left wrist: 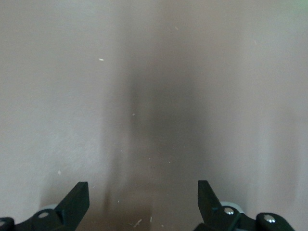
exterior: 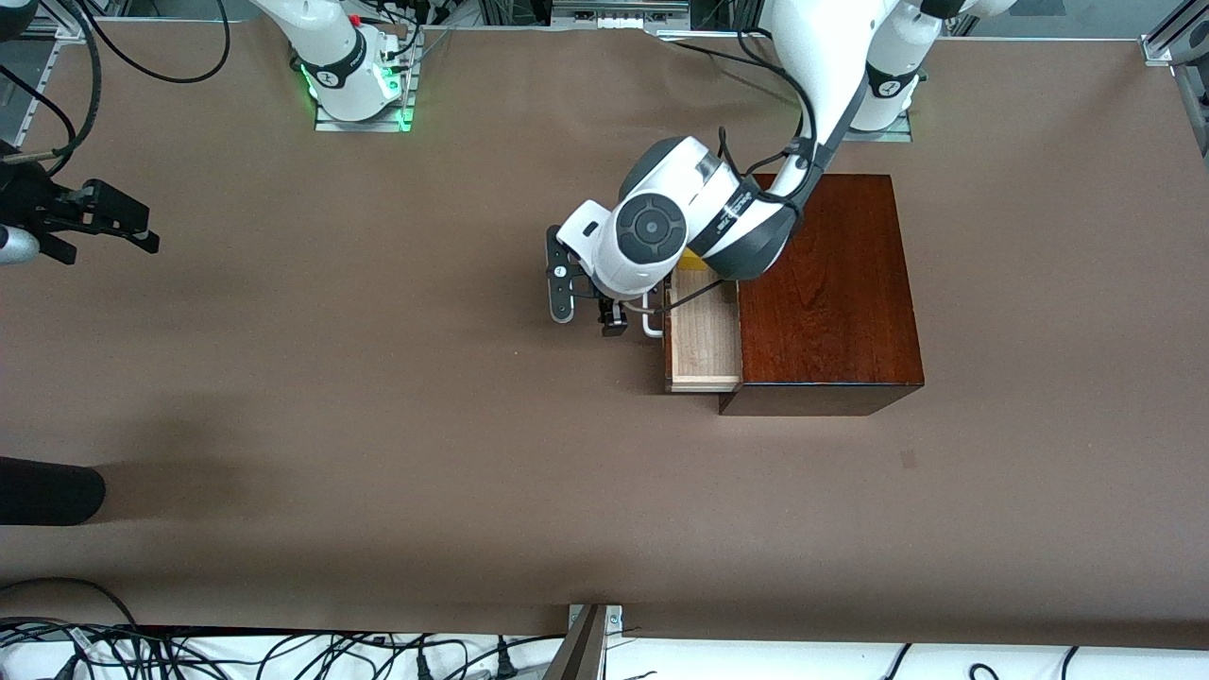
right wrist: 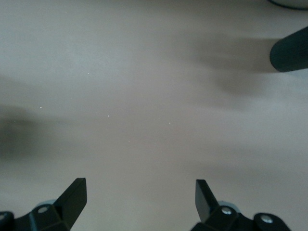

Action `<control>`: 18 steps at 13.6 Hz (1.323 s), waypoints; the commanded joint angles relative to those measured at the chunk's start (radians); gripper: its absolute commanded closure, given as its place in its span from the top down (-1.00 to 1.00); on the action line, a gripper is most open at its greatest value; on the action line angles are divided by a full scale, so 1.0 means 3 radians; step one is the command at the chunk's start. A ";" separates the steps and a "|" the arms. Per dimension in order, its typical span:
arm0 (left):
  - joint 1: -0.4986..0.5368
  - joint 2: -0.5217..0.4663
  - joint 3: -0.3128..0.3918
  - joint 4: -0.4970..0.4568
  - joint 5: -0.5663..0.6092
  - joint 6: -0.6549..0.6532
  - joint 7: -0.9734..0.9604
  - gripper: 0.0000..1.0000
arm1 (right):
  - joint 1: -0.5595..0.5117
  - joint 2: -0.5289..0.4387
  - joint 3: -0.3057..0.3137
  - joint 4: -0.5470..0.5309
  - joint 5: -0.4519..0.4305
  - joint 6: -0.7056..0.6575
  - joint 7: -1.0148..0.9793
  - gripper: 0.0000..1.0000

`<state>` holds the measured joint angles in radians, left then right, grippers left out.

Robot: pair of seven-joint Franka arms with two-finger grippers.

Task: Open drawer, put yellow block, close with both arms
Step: 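Push the drawer front into the box with the left gripper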

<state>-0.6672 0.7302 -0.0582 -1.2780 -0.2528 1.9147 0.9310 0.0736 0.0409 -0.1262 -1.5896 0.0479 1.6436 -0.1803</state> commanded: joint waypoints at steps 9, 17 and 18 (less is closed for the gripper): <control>0.0086 -0.0046 0.0230 -0.0153 0.0832 -0.0972 0.0481 1.00 | 0.0036 -0.0096 0.0293 -0.0070 -0.0098 -0.0028 0.0334 1.00; 0.0133 -0.0194 0.0143 -0.0092 0.0781 -0.0952 0.0206 1.00 | 0.0046 -0.0024 0.0278 0.0017 -0.0098 -0.0136 0.0350 1.00; 0.0077 -0.0301 0.0123 -0.0031 0.0812 -0.0957 0.0079 1.00 | 0.0041 -0.0009 0.0267 0.0017 -0.0093 -0.0146 0.0345 1.00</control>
<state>-0.6199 0.7158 -0.0104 -1.2968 -0.0315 1.6386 1.0147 0.0850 0.0383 -0.0409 -1.5909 0.0336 1.6202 -0.0927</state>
